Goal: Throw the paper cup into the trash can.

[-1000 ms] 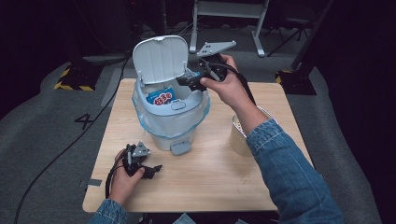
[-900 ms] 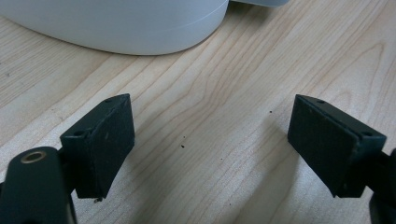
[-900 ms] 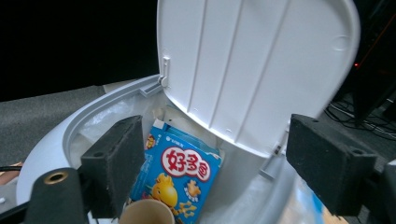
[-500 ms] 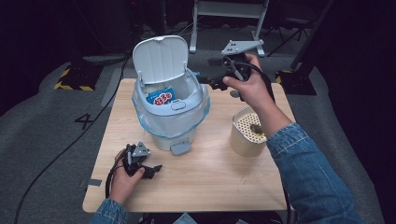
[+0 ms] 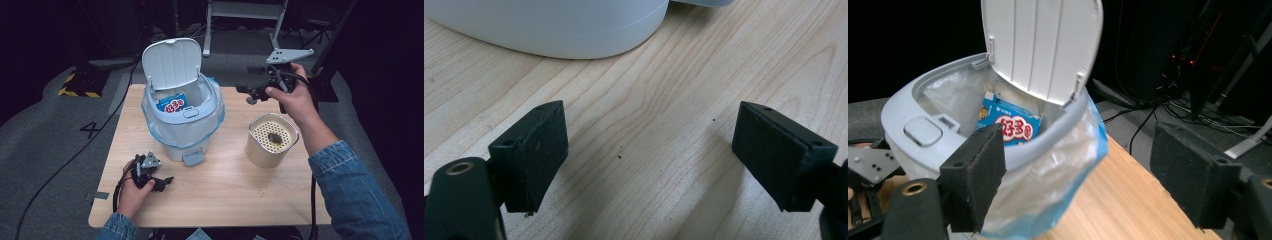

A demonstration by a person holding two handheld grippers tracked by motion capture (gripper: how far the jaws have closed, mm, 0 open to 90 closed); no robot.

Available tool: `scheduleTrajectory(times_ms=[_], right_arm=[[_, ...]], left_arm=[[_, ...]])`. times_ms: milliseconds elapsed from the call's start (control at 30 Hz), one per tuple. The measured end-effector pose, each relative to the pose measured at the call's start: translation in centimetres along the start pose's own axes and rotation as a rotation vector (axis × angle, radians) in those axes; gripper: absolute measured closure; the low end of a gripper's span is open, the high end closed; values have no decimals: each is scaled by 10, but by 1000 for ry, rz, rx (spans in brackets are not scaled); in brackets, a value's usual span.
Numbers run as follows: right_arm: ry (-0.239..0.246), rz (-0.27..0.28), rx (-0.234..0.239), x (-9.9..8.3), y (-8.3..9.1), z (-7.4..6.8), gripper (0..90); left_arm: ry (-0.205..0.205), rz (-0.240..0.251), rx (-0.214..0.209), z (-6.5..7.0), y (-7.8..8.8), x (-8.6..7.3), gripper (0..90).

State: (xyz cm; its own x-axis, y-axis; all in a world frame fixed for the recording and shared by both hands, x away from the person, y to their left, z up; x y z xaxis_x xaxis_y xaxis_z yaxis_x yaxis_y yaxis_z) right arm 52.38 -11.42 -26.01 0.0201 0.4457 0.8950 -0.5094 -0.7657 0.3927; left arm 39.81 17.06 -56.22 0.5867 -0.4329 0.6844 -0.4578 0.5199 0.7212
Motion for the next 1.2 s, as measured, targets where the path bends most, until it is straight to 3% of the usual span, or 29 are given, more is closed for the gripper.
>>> scheduleTrajectory(times_ms=[300, 600, 967, 1067, 1133, 1200], right_arm=[[-38, -26, -58, -35, 41, 18, 233], [-109, -58, -120, -76, 76, 36, 261], [-206, -142, -178, -141, 112, 29, 275], [-232, -190, -179, -163, 120, 21, 279], [-216, -249, -170, -181, 127, 13, 272], [-222, -263, -176, -193, 131, 6, 270]], left_arm=[[4, -2, 5, 0, 0, -1, 153], [5, -1, 17, -1, 2, -2, 155], [10, -1, 18, -1, 2, -2, 156], [15, 1, 25, -1, 2, -2, 159], [27, 3, 32, 0, 2, -2, 160], [32, 4, 38, 0, 2, -2, 161]])
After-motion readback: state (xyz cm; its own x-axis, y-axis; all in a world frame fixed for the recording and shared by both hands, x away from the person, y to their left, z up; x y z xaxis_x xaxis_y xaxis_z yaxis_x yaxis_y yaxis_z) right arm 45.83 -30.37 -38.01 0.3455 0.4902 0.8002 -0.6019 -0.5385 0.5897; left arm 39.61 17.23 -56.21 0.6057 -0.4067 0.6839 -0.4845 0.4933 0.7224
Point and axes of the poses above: each handheld gripper's, and its own axes: y roughly backward along the jaws, x roughly out of its top, z roughly to its right, the point moved 8 cm from there along -y, roughly forward along the jaws, and after that the axes turned 7 degrees about y, right-handed, at the moved point
